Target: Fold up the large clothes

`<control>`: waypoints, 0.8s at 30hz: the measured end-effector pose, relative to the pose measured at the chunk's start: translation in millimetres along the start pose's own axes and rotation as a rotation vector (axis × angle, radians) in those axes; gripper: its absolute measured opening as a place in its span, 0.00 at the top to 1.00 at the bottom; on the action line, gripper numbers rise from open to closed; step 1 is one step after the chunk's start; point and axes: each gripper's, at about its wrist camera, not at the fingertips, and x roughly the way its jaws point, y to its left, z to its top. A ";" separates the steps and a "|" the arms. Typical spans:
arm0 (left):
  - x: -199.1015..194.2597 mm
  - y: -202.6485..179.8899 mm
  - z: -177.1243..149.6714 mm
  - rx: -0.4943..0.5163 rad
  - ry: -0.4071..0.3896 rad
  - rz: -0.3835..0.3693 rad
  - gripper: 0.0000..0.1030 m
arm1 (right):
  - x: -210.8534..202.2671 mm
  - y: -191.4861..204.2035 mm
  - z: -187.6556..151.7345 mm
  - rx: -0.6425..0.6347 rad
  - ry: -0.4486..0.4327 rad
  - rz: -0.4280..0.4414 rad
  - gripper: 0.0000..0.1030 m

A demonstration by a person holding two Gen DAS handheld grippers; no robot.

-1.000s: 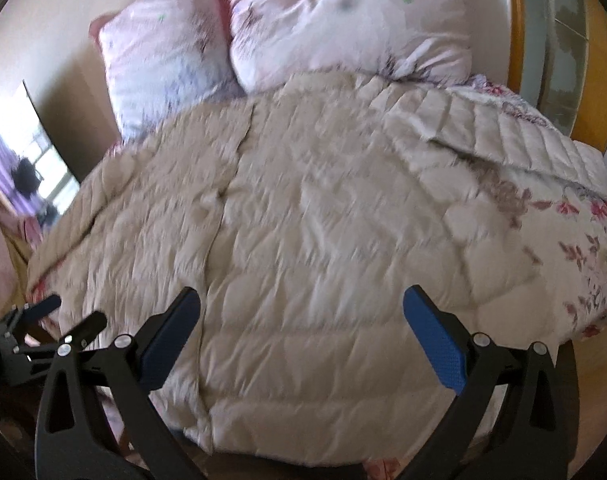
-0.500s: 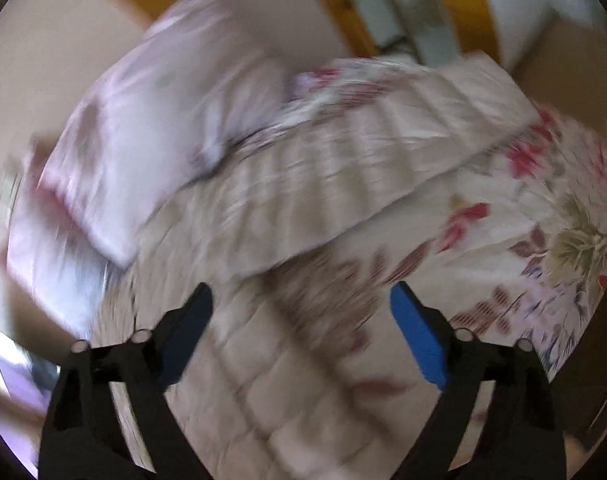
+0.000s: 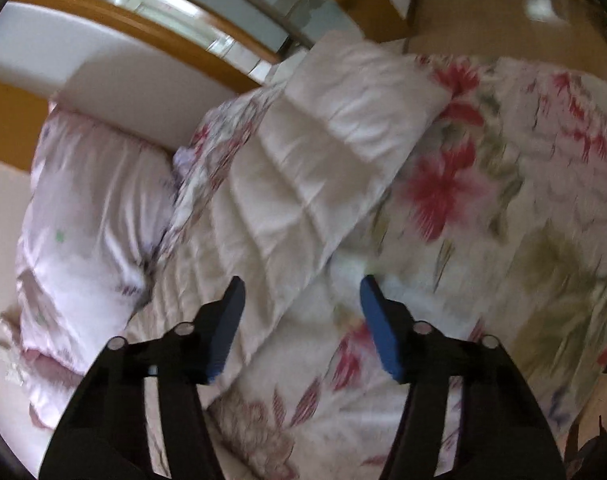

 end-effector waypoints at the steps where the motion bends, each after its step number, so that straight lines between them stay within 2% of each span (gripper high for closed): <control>1: 1.7 -0.9 1.5 0.002 0.000 -0.003 0.01 | 0.0 -2.7 5.6 0.006 -0.013 -0.012 0.48; 4: 8.2 -4.4 7.0 0.011 -0.002 -0.012 0.01 | 1.3 -3.7 12.3 0.013 -0.042 -0.045 0.56; 9: 18.1 -8.4 11.9 0.019 -0.002 -0.019 0.01 | 6.5 -2.9 21.7 0.004 -0.067 -0.087 0.79; 12: 22.3 -9.8 13.4 0.022 -0.004 -0.020 0.01 | 10.8 4.7 21.9 -0.026 -0.082 -0.101 0.89; 15: 25.4 -11.1 14.2 0.027 -0.007 -0.023 0.01 | 10.0 19.3 18.8 -0.083 -0.112 -0.114 0.94; 19: 28.5 -10.6 15.4 0.030 -0.012 -0.031 0.01 | 1.9 49.1 10.9 -0.182 -0.154 -0.108 0.95; 24: 33.3 -9.4 15.7 0.032 -0.010 -0.042 0.01 | -12.0 102.1 -11.2 -0.338 -0.181 -0.040 0.95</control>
